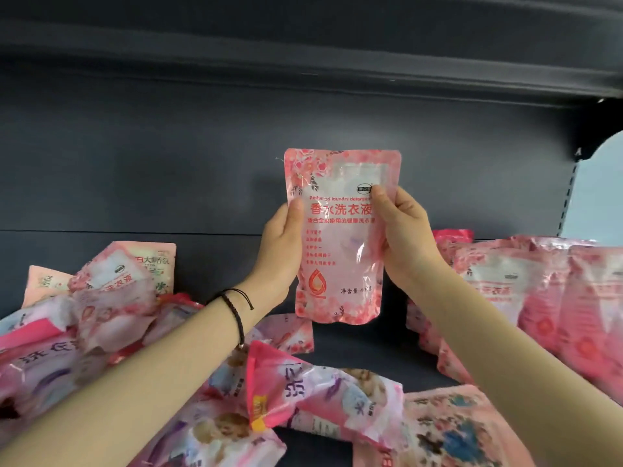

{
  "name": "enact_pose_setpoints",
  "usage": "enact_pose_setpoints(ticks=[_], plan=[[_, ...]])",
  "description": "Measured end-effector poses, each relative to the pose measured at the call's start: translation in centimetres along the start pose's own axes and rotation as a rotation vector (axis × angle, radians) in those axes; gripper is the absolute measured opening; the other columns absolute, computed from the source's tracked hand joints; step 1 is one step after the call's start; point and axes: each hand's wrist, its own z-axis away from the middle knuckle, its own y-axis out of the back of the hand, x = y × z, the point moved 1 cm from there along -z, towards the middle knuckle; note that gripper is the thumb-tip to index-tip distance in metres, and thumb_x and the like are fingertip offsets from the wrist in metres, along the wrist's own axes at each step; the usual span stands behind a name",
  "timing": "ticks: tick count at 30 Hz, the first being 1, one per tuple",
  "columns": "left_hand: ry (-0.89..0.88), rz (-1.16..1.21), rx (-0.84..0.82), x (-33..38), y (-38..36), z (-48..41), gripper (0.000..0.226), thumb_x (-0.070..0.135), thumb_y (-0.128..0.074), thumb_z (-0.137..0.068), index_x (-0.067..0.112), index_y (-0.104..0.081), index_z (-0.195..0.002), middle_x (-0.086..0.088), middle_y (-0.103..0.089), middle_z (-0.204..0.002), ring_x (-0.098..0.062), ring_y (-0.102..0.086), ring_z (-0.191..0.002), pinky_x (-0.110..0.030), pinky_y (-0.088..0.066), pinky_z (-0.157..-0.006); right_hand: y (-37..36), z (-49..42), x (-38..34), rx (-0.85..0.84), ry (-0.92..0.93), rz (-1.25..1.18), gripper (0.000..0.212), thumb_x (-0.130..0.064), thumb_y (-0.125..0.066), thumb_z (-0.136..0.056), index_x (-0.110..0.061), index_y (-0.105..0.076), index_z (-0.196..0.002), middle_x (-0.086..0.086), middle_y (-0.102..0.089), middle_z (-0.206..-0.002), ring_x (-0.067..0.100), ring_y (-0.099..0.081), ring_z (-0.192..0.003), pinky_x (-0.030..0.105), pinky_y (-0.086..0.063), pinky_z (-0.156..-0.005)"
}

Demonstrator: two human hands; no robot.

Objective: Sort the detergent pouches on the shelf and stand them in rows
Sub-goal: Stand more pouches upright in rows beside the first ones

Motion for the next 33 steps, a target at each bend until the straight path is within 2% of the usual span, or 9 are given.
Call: enact_pose_setpoints(ticks=[5, 11, 14, 17, 22, 25, 28, 30, 33], plan=[[0.016, 0.036, -0.023, 0.4, -8.2, 3.0, 0.031, 0.041, -0.033, -0.102, 0.031, -0.062, -0.102, 0.018, -0.073, -0.093, 0.001, -0.069, -0.087, -0.008, -0.05, -0.064, 7.5, 2.3, -3.8, 0.027, 0.015, 0.043, 0.018, -0.019, -0.051, -0.099, -0.014, -0.067, -0.092, 0.003, -0.075, -0.087, 0.022, -0.072, -0.084, 0.042, -0.06, -0.077], [0.081, 0.064, -0.048, -0.1, -16.1, 6.2, 0.029, 0.042, -0.032, -0.102, 0.036, -0.061, -0.105, 0.017, -0.072, -0.101, 0.001, -0.067, -0.095, -0.01, -0.051, -0.069, 15.4, 4.2, -6.3, 0.029, 0.008, 0.049, 0.021, -0.019, -0.054, -0.097, -0.019, -0.071, -0.086, -0.001, -0.075, -0.086, 0.018, -0.073, -0.083, 0.038, -0.061, -0.074], [0.185, 0.068, -0.102, -1.1, -18.5, 7.4, 0.029, 0.043, -0.032, -0.102, 0.038, -0.059, -0.11, 0.013, -0.071, -0.109, -0.003, -0.066, -0.103, -0.022, -0.053, -0.084, 18.5, 4.9, -6.0, 0.03, -0.008, 0.047, 0.026, -0.019, -0.055, -0.097, -0.024, -0.074, -0.079, -0.001, -0.075, -0.087, 0.018, -0.072, -0.084, 0.038, -0.06, -0.074], [0.307, 0.039, -0.176, -2.3, -19.9, 8.0, 0.031, 0.046, -0.032, -0.1, 0.039, -0.056, -0.119, 0.009, -0.066, -0.121, -0.009, -0.061, -0.114, -0.04, -0.045, -0.104, 21.3, 5.6, -5.1, 0.049, -0.021, 0.056, 0.031, -0.021, -0.055, -0.097, -0.028, -0.074, -0.072, -0.004, -0.074, -0.081, 0.015, -0.072, -0.077, 0.035, -0.061, -0.065], [0.443, -0.035, -0.266, -4.2, -21.1, 8.7, 0.035, 0.048, -0.033, -0.099, 0.038, -0.051, -0.128, 0.007, -0.065, -0.124, -0.015, -0.059, -0.117, -0.05, -0.04, -0.107, 24.5, 6.9, -2.9, 0.096, -0.042, 0.089, 0.028, -0.024, -0.055, -0.096, -0.028, -0.071, -0.073, -0.006, -0.069, -0.076, 0.014, -0.067, -0.073, 0.034, -0.058, -0.065], [0.482, -0.043, -0.307, -4.8, -22.1, 9.0, 0.04, 0.047, -0.033, -0.099, 0.035, -0.046, -0.135, 0.005, -0.063, -0.128, -0.016, -0.058, -0.119, -0.049, -0.041, -0.106, 25.7, 7.3, -2.4, 0.11, -0.071, 0.093, 0.022, -0.028, -0.057, -0.094, -0.027, -0.07, -0.076, -0.003, -0.067, -0.079, 0.019, -0.064, -0.079, 0.038, -0.057, -0.068], [0.499, -0.068, -0.315, -5.3, -22.8, 9.0, 0.043, 0.045, -0.032, -0.1, 0.033, -0.041, -0.14, 0.004, -0.057, -0.135, -0.018, -0.053, -0.125, -0.048, -0.04, -0.107, 26.7, 7.7, -2.0, 0.133, -0.112, 0.087, 0.021, -0.026, -0.054, -0.096, -0.024, -0.07, -0.082, 0.001, -0.069, -0.087, 0.028, -0.063, -0.092, 0.05, -0.055, -0.081], [0.474, -0.103, -0.315, -5.7, -23.0, 8.9, 0.036, 0.046, -0.031, -0.1, 0.039, -0.045, -0.133, 0.011, -0.058, -0.13, -0.014, -0.052, -0.124, -0.038, -0.046, -0.1, 27.0, 8.1, -1.8, 0.118, -0.155, 0.103, 0.018, -0.029, -0.051, -0.097, -0.025, -0.068, -0.096, 0.002, -0.071, -0.099, 0.027, -0.065, -0.102, 0.054, -0.055, -0.085], [0.442, -0.121, -0.297, -5.6, -22.9, 9.1, 0.024, 0.045, -0.03, -0.101, 0.049, -0.051, -0.112, 0.02, -0.062, -0.115, -0.006, -0.056, -0.116, -0.021, -0.049, -0.082, 27.2, 9.2, -1.4, 0.066, -0.239, 0.167, 0.037, -0.042, -0.054, -0.092, -0.027, -0.054, -0.126, -0.005, -0.068, -0.117, 0.009, -0.067, -0.104, 0.029, -0.059, -0.075]])
